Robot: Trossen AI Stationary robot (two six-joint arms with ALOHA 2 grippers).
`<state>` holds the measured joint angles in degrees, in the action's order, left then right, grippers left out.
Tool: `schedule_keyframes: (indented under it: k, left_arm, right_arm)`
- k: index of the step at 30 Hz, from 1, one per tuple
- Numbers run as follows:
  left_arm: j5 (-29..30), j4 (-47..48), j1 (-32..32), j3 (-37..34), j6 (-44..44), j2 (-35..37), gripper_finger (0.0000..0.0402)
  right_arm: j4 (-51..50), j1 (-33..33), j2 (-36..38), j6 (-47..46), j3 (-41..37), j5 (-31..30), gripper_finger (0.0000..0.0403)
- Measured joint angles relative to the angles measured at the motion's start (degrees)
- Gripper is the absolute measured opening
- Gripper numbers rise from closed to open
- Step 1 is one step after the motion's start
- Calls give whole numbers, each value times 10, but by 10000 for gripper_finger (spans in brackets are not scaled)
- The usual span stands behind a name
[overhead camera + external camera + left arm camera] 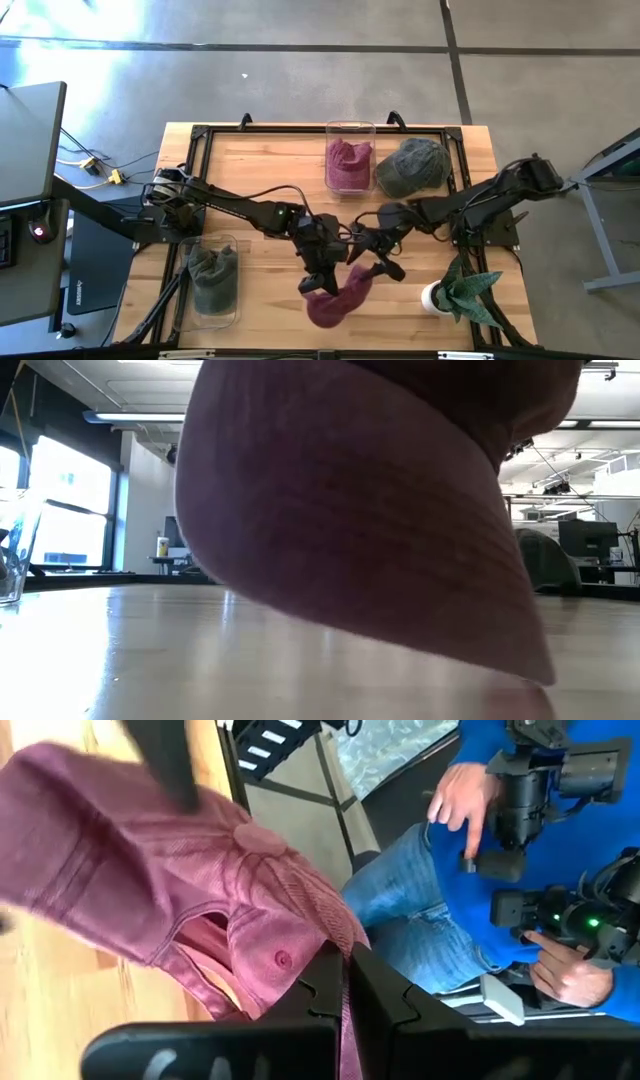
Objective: Pick & Place hat
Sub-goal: Put the maroon cap into the top transparent bin
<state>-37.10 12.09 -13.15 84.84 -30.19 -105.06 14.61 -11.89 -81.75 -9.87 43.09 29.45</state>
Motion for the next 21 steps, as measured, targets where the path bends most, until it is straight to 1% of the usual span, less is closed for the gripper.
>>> schedule_keyframes:
  k: [2, 4, 7, 9, 12, 18, 21]
  left_arm:
    - [2, 10, 0, 0, 5, 0, 0]
    - [7, 22, 0, 0, 14, 0, 0]
    - [22, 48, 0, 0, 18, 0, 0]
    - [39, 66, 0, 0, 18, 0, 0]
    - [70, 84, 0, 0, 15, 0, 0]
    - [111, 85, -1, 0, 1, 0, 0]
    - [131, 85, -9, 0, -3, 5, 0]
  right_arm:
    - [13, -3, -15, 9, 0, 36, 287]
    - [27, -10, -23, 0, 0, 66, 293]
    - [52, -20, -26, -34, 0, 105, 290]
    - [62, -26, -26, -73, 0, 118, 284]
    - [55, -35, -26, -95, 0, 110, 278]
    - [1, -51, -26, -99, 0, 38, 263]
    - [-2, -55, -26, -121, -1, 31, 250]
